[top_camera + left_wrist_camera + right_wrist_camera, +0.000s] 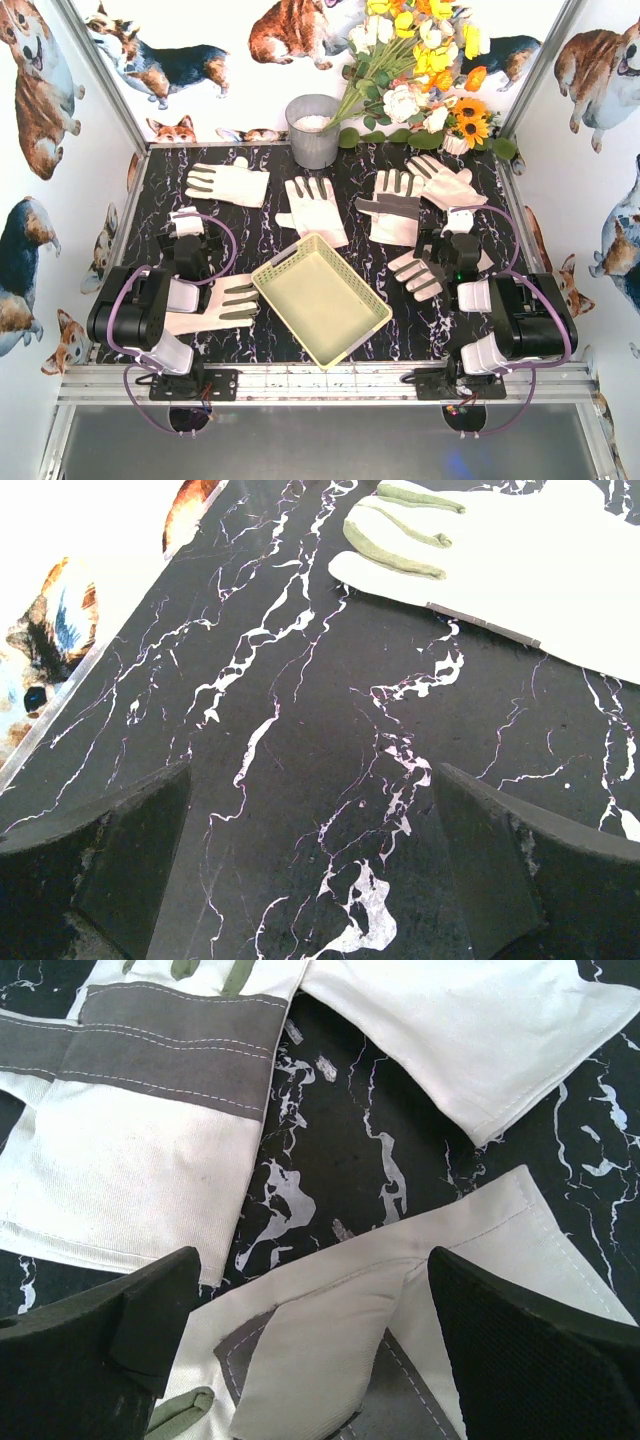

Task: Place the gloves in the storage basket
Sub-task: Turn over the glove at the center of the board.

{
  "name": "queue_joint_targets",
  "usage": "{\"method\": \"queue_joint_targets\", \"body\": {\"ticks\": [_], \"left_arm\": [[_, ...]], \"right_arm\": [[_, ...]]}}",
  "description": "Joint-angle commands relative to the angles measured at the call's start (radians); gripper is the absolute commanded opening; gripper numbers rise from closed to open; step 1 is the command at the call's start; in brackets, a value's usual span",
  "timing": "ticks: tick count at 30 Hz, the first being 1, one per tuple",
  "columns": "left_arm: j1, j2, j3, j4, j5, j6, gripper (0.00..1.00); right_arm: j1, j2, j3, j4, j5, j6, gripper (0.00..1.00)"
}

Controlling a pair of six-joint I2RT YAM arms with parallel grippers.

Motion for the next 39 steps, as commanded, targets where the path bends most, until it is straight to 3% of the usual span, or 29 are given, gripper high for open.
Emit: {"method": "queue_joint_targets", "body": {"ticks": [1, 9, 13, 14, 16, 18, 21, 24, 27, 30, 32, 34, 37, 39], "left_arm": [[0.002, -0.004, 0.001, 0.031, 0.013, -0.009, 1.0], [0.004, -0.006, 0.002, 0.026, 0.016, -0.011, 1.0], [-0.004, -0.047, -0.031, 0.045, -0.075, -0.042, 1.0], [-0.01, -0.06, -0.059, 0.098, -0.066, -0.021, 1.0], [-0.079, -0.145, -0.086, 0.11, -0.234, 0.018, 1.0], [-0.118, -0.326, -0.045, -0.147, -0.319, 0.021, 1.0], [-0.107, -0.56, 0.181, -0.749, -0.367, -0.149, 1.0], [-0.101, -0.62, 0.43, -1.209, -0.361, -0.263, 1.0], [-0.102, -0.591, 0.668, -1.511, -0.299, -0.314, 1.0], [-0.111, -0.542, 0.805, -1.635, -0.1, -0.27, 1.0], [-0.139, -0.496, 0.882, -1.702, -0.059, -0.313, 1.0], [-0.164, -0.444, 0.945, -1.745, 0.016, -0.337, 1.0], [-0.186, -0.371, 0.992, -1.74, 0.221, -0.397, 1.0], [-0.191, -0.315, 0.999, -1.711, 0.335, -0.493, 1.0]], "right_arm": [[-0.003, -0.001, 0.023, 0.064, -0.017, -0.018, 1.0], [-0.003, 0.003, 0.034, 0.049, -0.015, -0.015, 1.0], [-0.001, -0.088, -0.019, 0.088, 0.072, 0.006, 1.0], [-0.001, -0.16, -0.01, 0.023, 0.116, 0.023, 1.0], [-0.001, -0.32, 0.093, -0.28, 0.202, 0.077, 1.0], [-0.001, -0.45, 0.224, -0.663, 0.253, 0.155, 1.0], [-0.002, -0.545, 0.37, -0.991, 0.231, 0.248, 1.0], [-0.006, -0.607, 0.501, -1.263, 0.191, 0.327, 1.0], [-0.006, -0.634, 0.591, -1.414, 0.091, 0.322, 1.0], [-0.006, -0.615, 0.66, -1.504, -0.088, 0.294, 0.98], [-0.005, -0.579, 0.711, -1.569, -0.166, 0.3, 0.94], [-0.003, -0.554, 0.748, -1.632, -0.2, 0.323, 0.92], [0.004, -0.52, 0.766, -1.706, -0.207, 0.348, 0.78], [0.006, -0.498, 0.755, -1.734, -0.23, 0.346, 0.74]]}}
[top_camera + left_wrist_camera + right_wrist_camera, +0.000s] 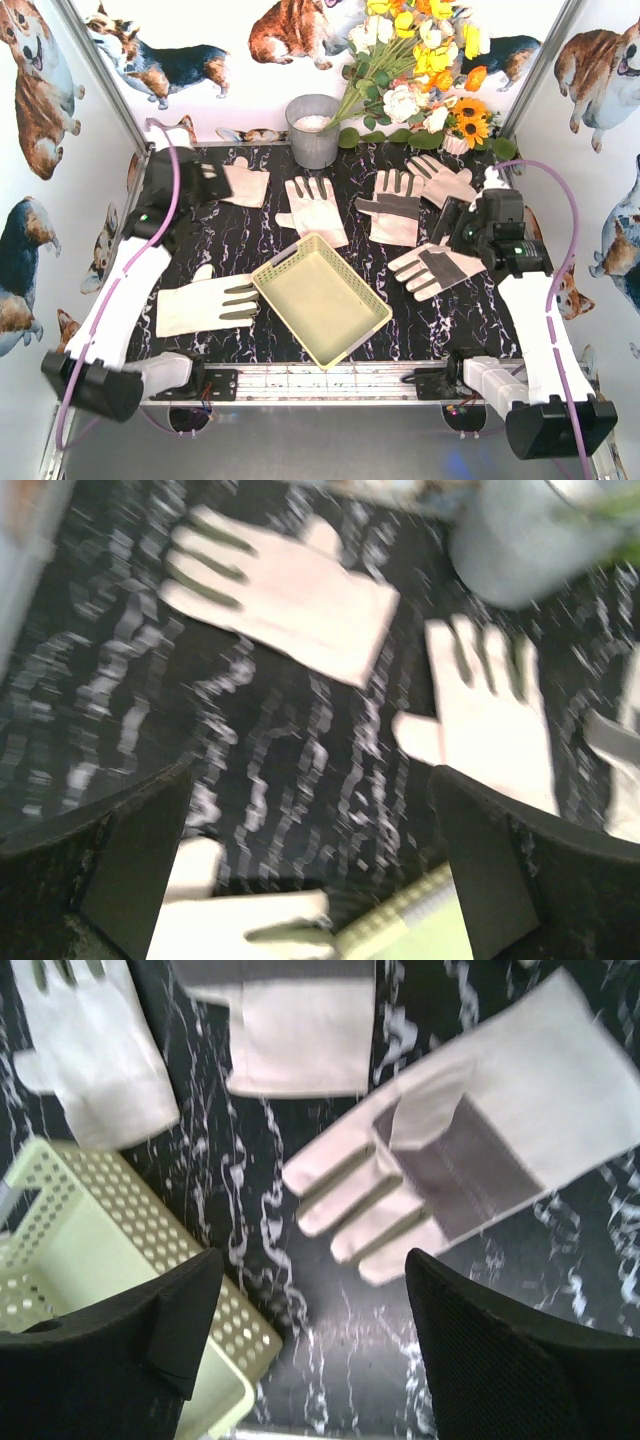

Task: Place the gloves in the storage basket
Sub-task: Turn over the glove at the center of the board.

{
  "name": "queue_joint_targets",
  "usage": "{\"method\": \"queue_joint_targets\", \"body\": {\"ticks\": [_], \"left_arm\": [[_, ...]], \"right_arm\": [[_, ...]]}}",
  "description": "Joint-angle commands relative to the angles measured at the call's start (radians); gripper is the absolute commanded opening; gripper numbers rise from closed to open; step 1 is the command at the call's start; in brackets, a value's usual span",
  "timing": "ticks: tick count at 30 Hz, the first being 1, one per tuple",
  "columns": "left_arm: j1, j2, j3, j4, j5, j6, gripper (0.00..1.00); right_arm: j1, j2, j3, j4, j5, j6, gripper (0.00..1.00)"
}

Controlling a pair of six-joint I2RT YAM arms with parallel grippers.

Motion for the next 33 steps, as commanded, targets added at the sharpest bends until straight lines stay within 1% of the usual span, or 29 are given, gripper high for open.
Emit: {"method": "queue_joint_targets", "body": {"ticks": [1, 3, 5, 6, 9, 12, 14, 16, 18, 20, 22, 25, 28, 33], "left_arm": [[-0.023, 0.101, 0.033, -0.073, 0.314, -0.215, 1.0], [-0.03, 0.149, 0.016, -0.011, 0.369, -0.326, 1.0], [-0.031, 0.2, -0.013, 0.048, 0.401, -0.402, 1.0], [-0.029, 0.229, -0.019, 0.064, 0.418, -0.417, 1.0], [-0.03, 0.349, 0.027, 0.063, 0.446, -0.395, 1.0], [-0.029, 0.479, 0.106, 0.031, 0.458, -0.349, 0.99], [-0.029, 0.591, 0.195, -0.027, 0.477, -0.325, 0.94], [-0.033, 0.657, 0.255, -0.051, 0.469, -0.303, 0.91], [-0.028, 0.708, 0.265, -0.044, 0.455, -0.302, 0.88], [-0.018, 0.758, 0.273, -0.046, 0.478, -0.308, 0.84], [-0.012, 0.799, 0.277, -0.043, 0.515, -0.294, 0.81], [-0.007, 0.848, 0.29, -0.052, 0.52, -0.268, 0.74], [0.001, 0.886, 0.297, -0.021, 0.548, -0.266, 0.67], [0.023, 0.945, 0.329, -0.001, 0.55, -0.27, 0.54]], "right_arm": [[0.007, 0.028, 0.034, -0.142, -0.095, 0.027, 0.74], [0.011, 0.027, 0.03, -0.14, -0.116, 0.045, 0.74], [0.013, 0.025, 0.038, -0.14, -0.142, 0.074, 0.74], [0.014, 0.027, 0.045, -0.14, -0.158, 0.09, 0.74], [0.021, 0.031, 0.057, -0.135, -0.194, 0.13, 0.74], [0.038, 0.03, 0.047, -0.129, -0.191, 0.152, 0.73], [0.043, 0.031, 0.055, -0.148, -0.189, 0.168, 0.72], [0.05, 0.021, 0.04, -0.148, -0.187, 0.184, 0.72], [0.054, 0.014, 0.004, -0.122, -0.227, 0.182, 0.73], [0.066, 0.022, -0.009, -0.121, -0.245, 0.185, 0.73], [0.089, 0.032, -0.007, -0.128, -0.227, 0.194, 0.73], [0.114, 0.039, 0.001, -0.117, -0.194, 0.21, 0.73], [0.12, 0.055, 0.01, -0.111, -0.173, 0.229, 0.73], [0.128, 0.063, 0.016, -0.094, -0.144, 0.268, 0.73]]}}
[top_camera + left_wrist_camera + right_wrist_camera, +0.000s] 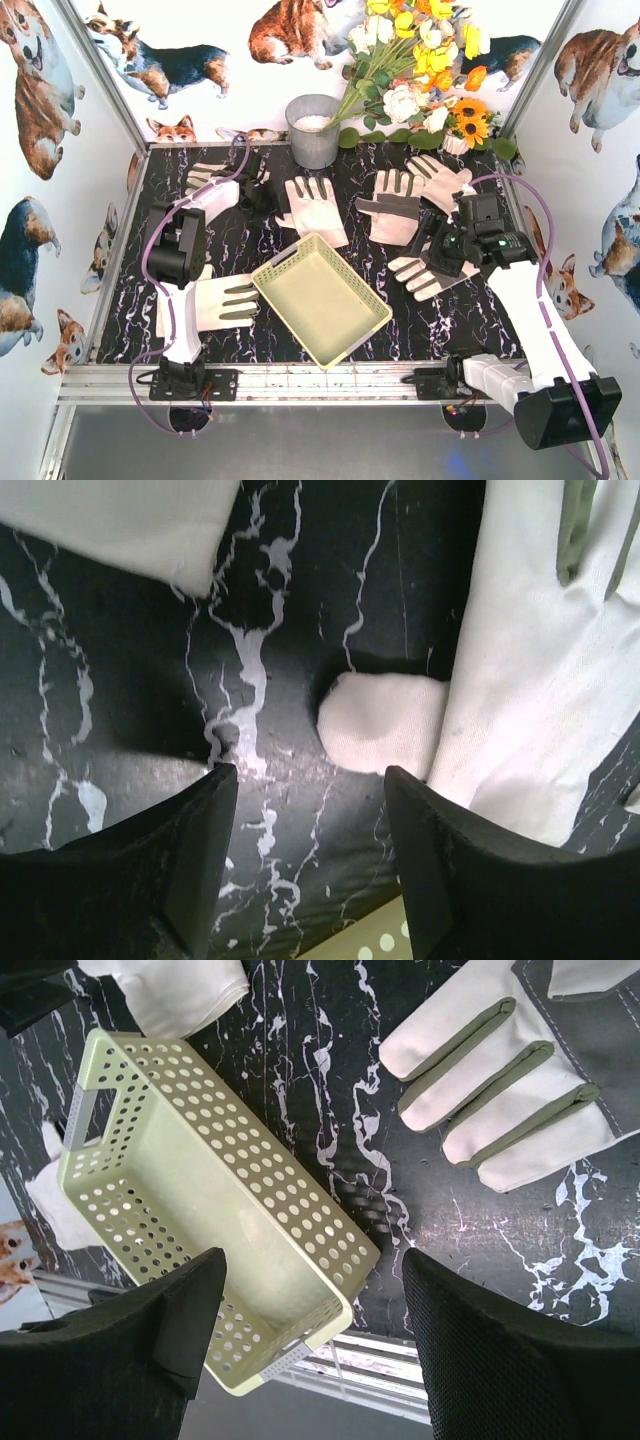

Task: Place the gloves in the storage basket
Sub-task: Turn over the glove at the center of the board.

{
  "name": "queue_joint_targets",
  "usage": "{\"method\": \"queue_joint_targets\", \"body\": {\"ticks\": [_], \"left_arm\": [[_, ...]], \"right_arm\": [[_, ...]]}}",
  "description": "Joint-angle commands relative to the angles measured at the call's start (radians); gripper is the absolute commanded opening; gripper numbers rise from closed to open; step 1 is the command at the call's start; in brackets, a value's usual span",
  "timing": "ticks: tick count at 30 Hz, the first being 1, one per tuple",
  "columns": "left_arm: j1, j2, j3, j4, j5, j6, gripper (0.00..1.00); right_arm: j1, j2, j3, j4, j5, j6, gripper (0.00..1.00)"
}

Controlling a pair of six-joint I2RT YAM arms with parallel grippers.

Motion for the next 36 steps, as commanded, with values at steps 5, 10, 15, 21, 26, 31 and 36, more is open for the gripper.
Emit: {"method": "queue_joint_targets", "body": {"ticks": [5, 10, 15, 21, 26, 31, 36], "left_arm": [[0.03, 0.071, 0.067, 0.077, 0.068, -0.015, 0.37], [0.024, 0.09, 0.047, 0.105, 0.109, -0.02, 0.29], [0.023, 0.095, 0.036, 0.108, 0.115, -0.006, 0.05], [0.02, 0.059, 0.08, 0.11, 0.116, 0.063, 0.0], [0.02, -0.015, 0.078, 0.101, 0.054, 0.077, 0.0], [0.021, -0.135, 0.07, 0.024, -0.119, 0.073, 0.0], [0.025, -0.204, 0.151, -0.08, -0.207, 0.138, 0.0]], "right_arm": [[0.014, -0.004, 0.006, 0.085, 0.032, 0.083, 0.73], [0.017, 0.022, 0.015, 0.087, 0.03, 0.095, 0.72], [0.024, 0.04, 0.03, 0.097, 0.053, 0.109, 0.73], [0.031, 0.048, -0.002, 0.146, 0.04, 0.142, 0.72], [0.032, 0.071, 0.019, 0.146, 0.024, 0.128, 0.72], [0.032, 0.122, 0.042, 0.157, 0.033, 0.1, 0.73], [0.035, 0.193, 0.107, 0.213, 0.026, 0.113, 0.73]]}}
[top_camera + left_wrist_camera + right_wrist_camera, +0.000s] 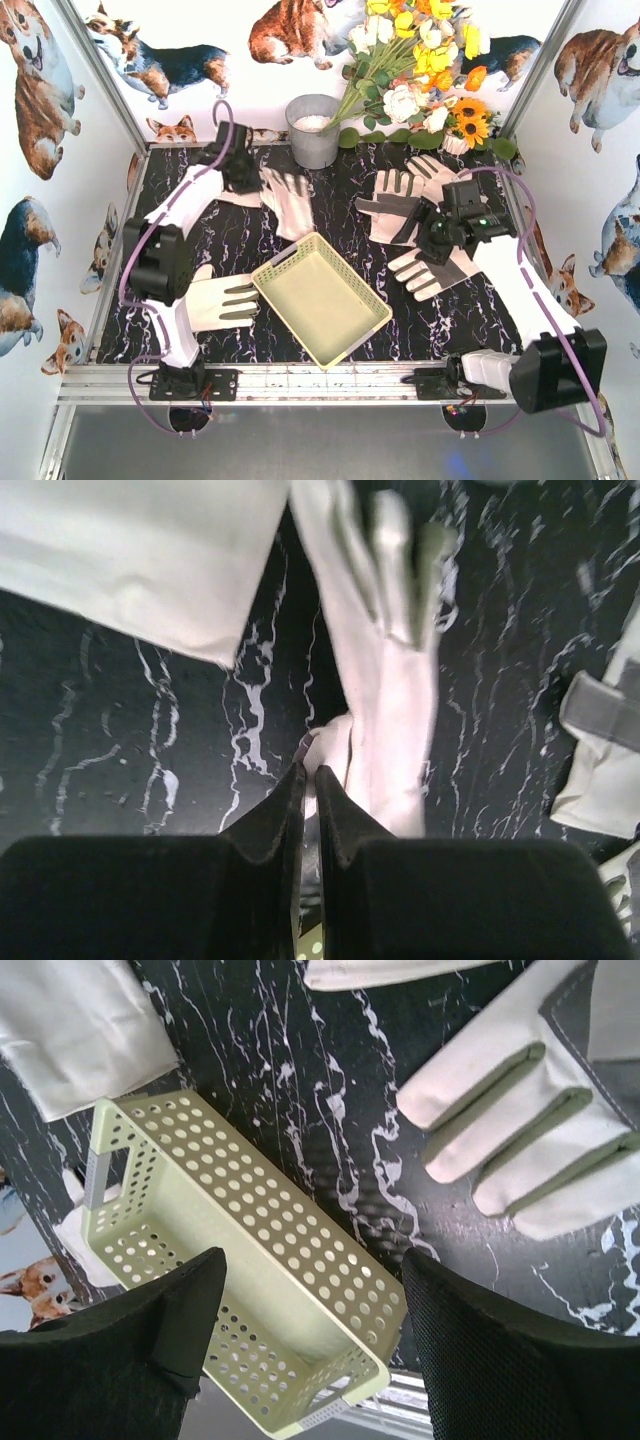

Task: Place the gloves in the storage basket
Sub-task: Turn over the glove at the center of the board.

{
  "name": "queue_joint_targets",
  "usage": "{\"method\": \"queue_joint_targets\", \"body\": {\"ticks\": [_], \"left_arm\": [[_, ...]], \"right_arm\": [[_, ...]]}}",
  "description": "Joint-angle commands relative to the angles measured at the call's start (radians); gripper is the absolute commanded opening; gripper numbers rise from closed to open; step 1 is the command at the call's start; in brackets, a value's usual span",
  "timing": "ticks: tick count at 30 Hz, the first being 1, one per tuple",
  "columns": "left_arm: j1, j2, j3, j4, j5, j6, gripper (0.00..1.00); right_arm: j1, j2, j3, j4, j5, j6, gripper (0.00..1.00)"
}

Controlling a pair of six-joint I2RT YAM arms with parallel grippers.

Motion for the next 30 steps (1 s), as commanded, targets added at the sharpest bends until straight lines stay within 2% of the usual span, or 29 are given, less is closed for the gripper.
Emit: {"method": "queue_joint_targets", "body": {"ticks": [1, 9, 15, 25, 30], "left_arm": [[0.006, -0.066, 0.08, -0.083, -0.112, 0.08, 0.0], [0.007, -0.101, 0.239, -0.213, -0.203, 0.19, 0.0], [-0.045, -0.041, 0.25, -0.2, -0.195, 0.227, 0.0], [-0.196, 0.186, 0.31, -0.056, -0.04, 0.098, 0.0], [-0.218, 0.237, 0.293, 0.005, 0.01, 0.051, 0.0]], "right_arm": [[0.009, 0.044, 0.095, 0.122, 0.006, -0.005, 0.73], [0.019, 0.205, 0.214, 0.166, -0.038, -0.017, 0.73], [0.036, 0.229, 0.205, 0.15, -0.066, 0.017, 0.76], [0.04, 0.202, 0.177, 0.111, -0.072, 0.045, 0.77], [0.04, 0.182, 0.145, 0.106, -0.055, 0.078, 0.77]]}}
